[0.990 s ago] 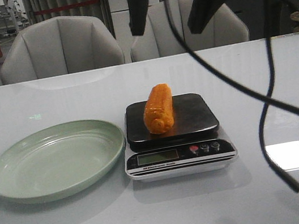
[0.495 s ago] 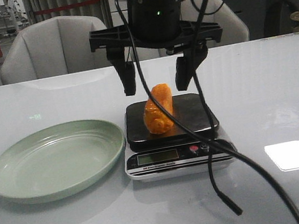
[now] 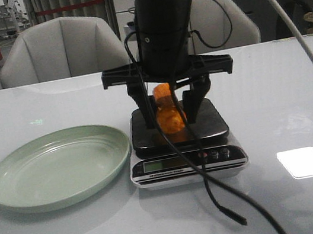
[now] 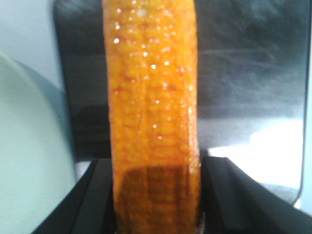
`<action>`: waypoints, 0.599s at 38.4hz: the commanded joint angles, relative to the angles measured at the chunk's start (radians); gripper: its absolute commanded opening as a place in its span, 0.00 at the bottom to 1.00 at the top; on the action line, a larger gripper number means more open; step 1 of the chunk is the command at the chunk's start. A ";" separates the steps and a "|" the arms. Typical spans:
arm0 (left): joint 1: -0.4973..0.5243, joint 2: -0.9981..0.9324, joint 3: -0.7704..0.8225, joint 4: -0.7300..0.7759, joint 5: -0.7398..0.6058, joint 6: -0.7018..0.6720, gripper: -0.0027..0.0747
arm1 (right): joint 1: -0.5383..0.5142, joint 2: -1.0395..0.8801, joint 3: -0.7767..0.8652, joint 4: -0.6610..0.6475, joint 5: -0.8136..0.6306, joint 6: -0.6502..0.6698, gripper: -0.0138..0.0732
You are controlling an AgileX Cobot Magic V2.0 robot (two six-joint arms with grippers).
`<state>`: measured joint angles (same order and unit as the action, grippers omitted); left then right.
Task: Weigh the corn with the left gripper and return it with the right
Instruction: 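Lower the right gripper over the corn on the scale and close, then lift the corn with the right gripper and move it over the plate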
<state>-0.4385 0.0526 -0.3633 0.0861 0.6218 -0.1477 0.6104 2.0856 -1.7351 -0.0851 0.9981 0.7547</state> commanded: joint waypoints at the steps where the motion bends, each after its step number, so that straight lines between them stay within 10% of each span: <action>1: 0.002 0.014 -0.027 0.003 -0.081 0.000 0.20 | 0.015 -0.062 -0.106 0.019 0.001 -0.005 0.33; 23: 0.002 0.014 -0.027 0.003 -0.081 0.000 0.20 | 0.187 0.075 -0.181 0.246 -0.178 -0.009 0.37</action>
<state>-0.4385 0.0526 -0.3633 0.0861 0.6218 -0.1477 0.7942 2.2041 -1.8848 0.1185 0.8883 0.7547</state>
